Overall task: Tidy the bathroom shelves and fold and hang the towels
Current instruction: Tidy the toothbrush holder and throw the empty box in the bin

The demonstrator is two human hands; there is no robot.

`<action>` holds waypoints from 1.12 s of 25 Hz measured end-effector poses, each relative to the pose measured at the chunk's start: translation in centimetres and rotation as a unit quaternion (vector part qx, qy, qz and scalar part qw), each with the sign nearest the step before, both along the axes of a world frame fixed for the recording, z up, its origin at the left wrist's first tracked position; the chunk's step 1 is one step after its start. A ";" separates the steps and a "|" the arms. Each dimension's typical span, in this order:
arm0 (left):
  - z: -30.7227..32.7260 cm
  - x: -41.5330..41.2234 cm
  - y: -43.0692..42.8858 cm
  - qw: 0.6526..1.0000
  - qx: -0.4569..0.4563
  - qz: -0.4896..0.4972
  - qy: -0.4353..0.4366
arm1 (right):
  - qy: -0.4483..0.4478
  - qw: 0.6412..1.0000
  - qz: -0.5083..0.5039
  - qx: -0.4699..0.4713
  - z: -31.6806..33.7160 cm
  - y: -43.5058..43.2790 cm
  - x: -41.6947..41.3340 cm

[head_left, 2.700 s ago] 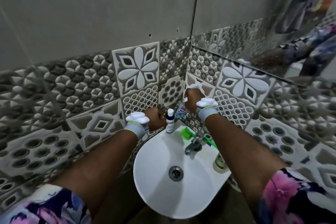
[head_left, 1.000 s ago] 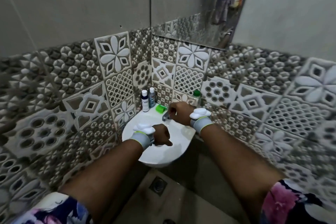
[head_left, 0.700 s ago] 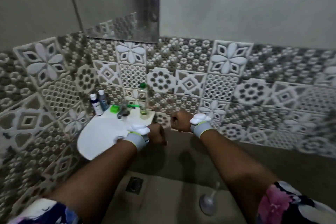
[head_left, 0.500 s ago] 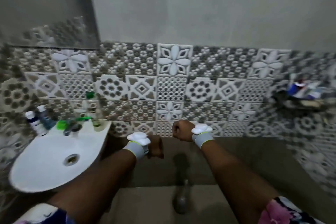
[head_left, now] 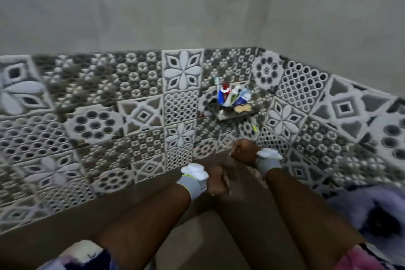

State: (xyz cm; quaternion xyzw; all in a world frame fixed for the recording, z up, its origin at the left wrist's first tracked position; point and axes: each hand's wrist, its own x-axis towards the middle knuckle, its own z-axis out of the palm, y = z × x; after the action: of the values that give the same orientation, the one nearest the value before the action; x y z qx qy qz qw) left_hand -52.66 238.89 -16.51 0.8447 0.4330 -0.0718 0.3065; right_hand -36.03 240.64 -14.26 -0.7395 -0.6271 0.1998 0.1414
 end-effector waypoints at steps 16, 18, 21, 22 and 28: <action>7.5 6.2 18.7 0.984 -0.173 -0.021 0.027 | 0.106 0.944 -0.302 0.080 5.0 17.9 11.3; 7.8 6.4 20.3 0.980 -0.180 -0.051 0.061 | 0.103 0.943 -0.309 0.064 4.8 19.3 11.3; 8.1 6.6 21.9 0.981 -0.166 -0.064 0.074 | 0.116 0.944 -0.304 0.053 5.1 20.6 10.8; 8.0 6.6 22.3 0.980 -0.169 -0.068 0.082 | 0.097 0.949 -0.298 0.039 5.2 21.0 10.9; 7.8 6.9 23.9 0.977 -0.169 -0.095 0.091 | 0.103 0.945 -0.309 -0.018 6.0 22.4 10.7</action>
State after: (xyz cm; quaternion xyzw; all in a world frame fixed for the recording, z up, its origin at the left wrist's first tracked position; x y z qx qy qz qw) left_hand -45.78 262.76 -8.73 0.8082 0.3582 -0.2492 0.3955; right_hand -25.33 263.08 -8.27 -0.8747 -0.3464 0.2328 0.2463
